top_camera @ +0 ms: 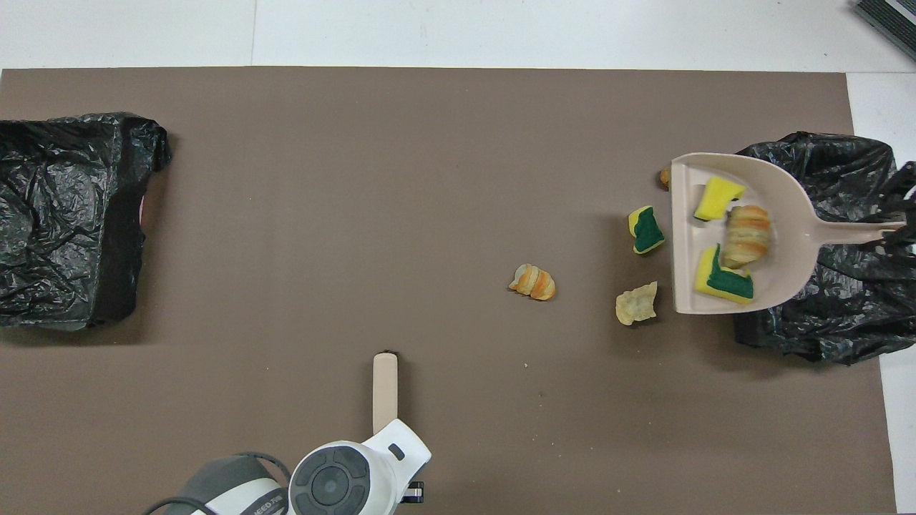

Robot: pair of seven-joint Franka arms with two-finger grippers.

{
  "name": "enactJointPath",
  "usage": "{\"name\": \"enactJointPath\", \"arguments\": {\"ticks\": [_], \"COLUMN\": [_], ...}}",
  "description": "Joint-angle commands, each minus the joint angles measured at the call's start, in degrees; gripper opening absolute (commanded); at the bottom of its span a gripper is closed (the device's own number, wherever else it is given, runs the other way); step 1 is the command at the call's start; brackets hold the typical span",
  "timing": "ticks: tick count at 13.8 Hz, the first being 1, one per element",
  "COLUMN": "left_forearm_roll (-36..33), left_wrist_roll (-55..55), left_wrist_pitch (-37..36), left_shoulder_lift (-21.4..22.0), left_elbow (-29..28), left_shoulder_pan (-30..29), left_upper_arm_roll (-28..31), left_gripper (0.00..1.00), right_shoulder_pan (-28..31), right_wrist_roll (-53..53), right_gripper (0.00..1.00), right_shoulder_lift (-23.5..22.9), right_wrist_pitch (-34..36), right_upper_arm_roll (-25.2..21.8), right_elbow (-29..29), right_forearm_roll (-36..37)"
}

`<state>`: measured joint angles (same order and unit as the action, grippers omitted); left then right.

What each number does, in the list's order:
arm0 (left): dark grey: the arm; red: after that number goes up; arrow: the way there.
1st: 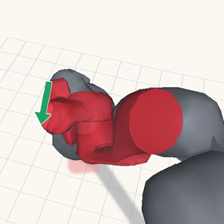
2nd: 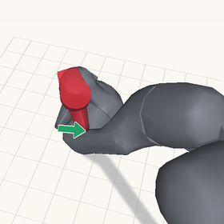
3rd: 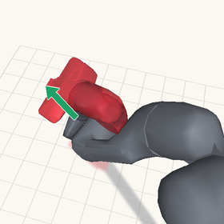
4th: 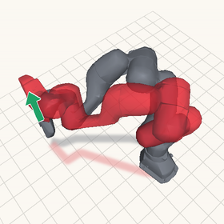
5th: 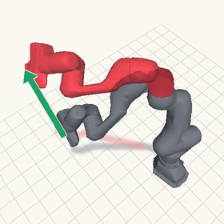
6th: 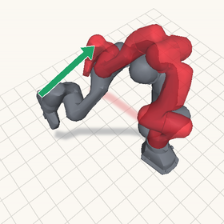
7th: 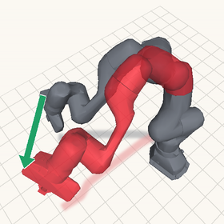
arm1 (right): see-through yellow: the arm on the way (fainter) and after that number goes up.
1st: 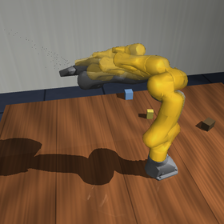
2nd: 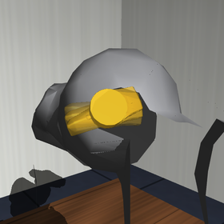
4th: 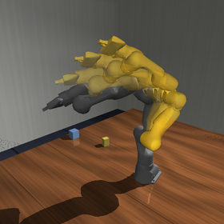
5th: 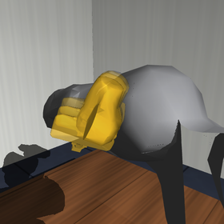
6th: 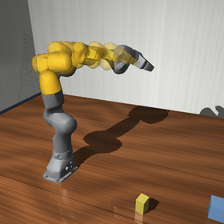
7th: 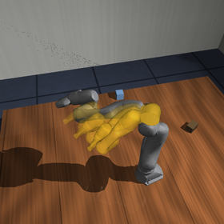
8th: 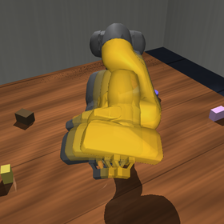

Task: Sweep and dump trash in bin
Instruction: 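Tip the dustpan with the right gripper to dump debris into the bag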

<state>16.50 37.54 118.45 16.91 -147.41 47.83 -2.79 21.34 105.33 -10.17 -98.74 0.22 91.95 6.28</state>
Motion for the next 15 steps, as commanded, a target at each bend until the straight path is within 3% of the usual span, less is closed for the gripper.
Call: {"name": "enactJointPath", "arguments": {"ticks": [1, 5, 6, 7, 11, 12, 14, 15], "left_forearm_roll": [2.0, 2.1, 2.1, 2.1, 2.1, 2.0, 1.0, -0.3], "left_wrist_roll": [0.6, 0.2, -0.1, -0.3, -1.5, -2.0, -5.0, -6.2], "left_wrist_pitch": [1.0, 0.7, 0.6, 0.0, -0.1, -0.1, -0.3, -0.2], "left_shoulder_lift": [2.4, 2.4, 2.3, 2.3, 1.7, 1.1, -1.5, -2.8], "left_elbow": [-2.2, -2.1, -2.1, -2.0, -1.3, -0.5, 2.6, 4.1], "left_shoulder_pan": [1.3, 1.3, 1.3, 1.2, 0.8, 0.7, 0.2, -0.8], "left_upper_arm_roll": [0.8, 0.9, 0.9, 0.9, 1.0, 1.1, 1.3, 1.3], "left_gripper": [0.09, 0.17, 0.31, 0.35, 0.35, 0.41, 0.80, 0.90], "right_shoulder_pan": [2.4, 2.3, 2.2, 1.8, -1.6, -2.4, -3.9, -4.5], "right_wrist_roll": [1.5, 0.1, -0.6, -1.3, -8.7, -9.7, -10.1, -10.8], "right_gripper": [0.00, 0.00, 0.00, 0.00, 0.00, 0.00, 0.00, 0.00], "right_shoulder_lift": [0.3, -0.5, -0.7, -0.8, -0.6, -0.3, 0.7, 0.9], "right_wrist_pitch": [-3.8, -10.1, -10.9, -11.4, -12.4, -12.2, -12.3, -12.1], "right_upper_arm_roll": [0.8, 0.8, 0.8, 1.0, 2.1, 2.1, 2.1, 2.1], "right_elbow": [-0.3, -1.1, -1.5, -1.9, -1.3, -0.7, 1.0, 1.5], "right_forearm_roll": [7.7, 18.5, 21.6, 25.1, 40.3, 42.6, 46.5, 48.4]}}
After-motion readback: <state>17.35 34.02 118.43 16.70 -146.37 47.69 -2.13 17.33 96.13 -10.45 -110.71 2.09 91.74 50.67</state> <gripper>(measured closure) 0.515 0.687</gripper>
